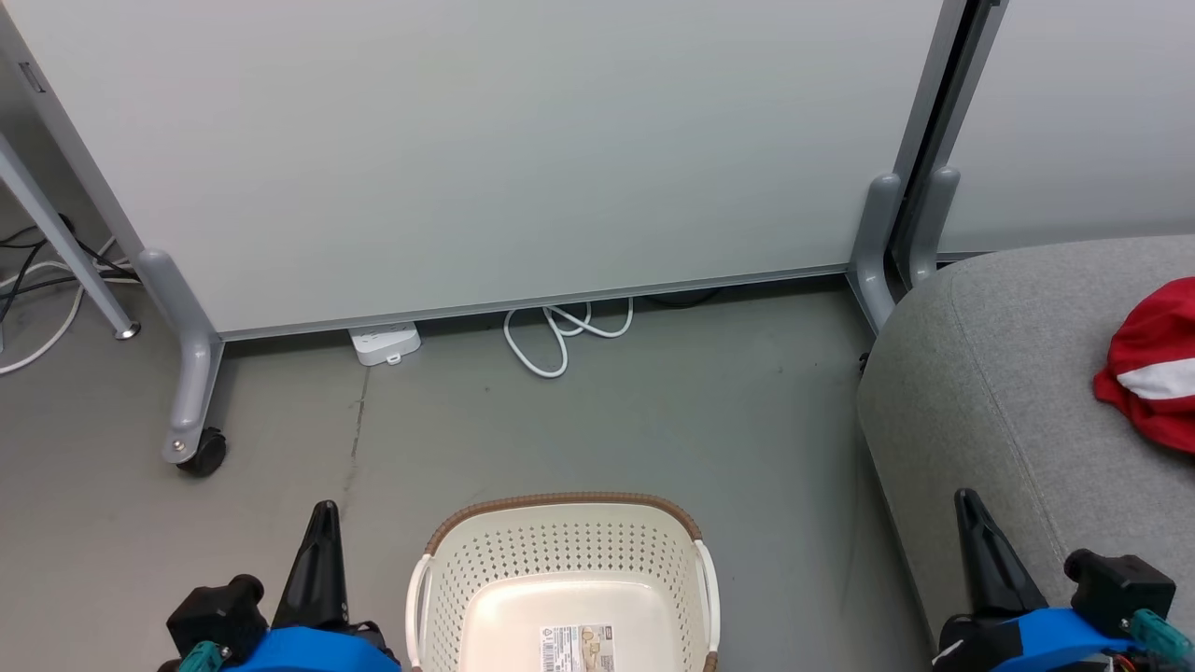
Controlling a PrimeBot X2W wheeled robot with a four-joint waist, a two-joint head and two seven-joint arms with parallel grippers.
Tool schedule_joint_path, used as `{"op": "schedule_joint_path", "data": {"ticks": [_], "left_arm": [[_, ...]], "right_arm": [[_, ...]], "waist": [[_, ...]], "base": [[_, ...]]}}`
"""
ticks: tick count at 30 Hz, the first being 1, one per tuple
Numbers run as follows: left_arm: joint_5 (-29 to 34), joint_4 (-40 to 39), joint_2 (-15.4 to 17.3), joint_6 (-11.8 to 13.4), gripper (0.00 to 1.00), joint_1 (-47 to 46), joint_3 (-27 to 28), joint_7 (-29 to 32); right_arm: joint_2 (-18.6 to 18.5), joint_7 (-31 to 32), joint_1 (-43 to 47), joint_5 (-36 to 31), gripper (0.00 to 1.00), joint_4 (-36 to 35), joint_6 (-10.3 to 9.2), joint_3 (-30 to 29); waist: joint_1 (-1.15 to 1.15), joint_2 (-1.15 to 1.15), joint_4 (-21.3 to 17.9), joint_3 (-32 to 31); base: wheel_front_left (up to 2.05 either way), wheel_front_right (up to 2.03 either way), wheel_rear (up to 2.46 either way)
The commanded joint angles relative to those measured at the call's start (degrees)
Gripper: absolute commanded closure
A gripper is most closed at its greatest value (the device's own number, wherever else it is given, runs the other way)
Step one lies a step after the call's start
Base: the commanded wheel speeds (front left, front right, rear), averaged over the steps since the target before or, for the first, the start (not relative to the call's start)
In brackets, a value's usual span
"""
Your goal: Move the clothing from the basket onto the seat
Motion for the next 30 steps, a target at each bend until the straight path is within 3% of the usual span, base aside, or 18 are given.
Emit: {"op": "schedule_joint_path", "data": {"ticks": [1,30], "left_arm": [[-3.0,-1.0,0.0,-0.3,1.0,-1.7,0.7,0.6],[-29.4,-1.8,0.0,-1.1,1.0,-3.8,3.6,7.2]], "right_arm": [[0.0,0.7,-1.4,3.3,1.0,-1.1,0.0,-0.3],[0.3,7.3,-3.0,30.7,1.0,-2.3,0.0,-1.5]], "waist": [[0.0,0.0,0.0,0.0],[0.0,0.0,-0.5,0.1]], "base": [[0.0,0.0,0.0],[0.0,0.0,0.0]]}}
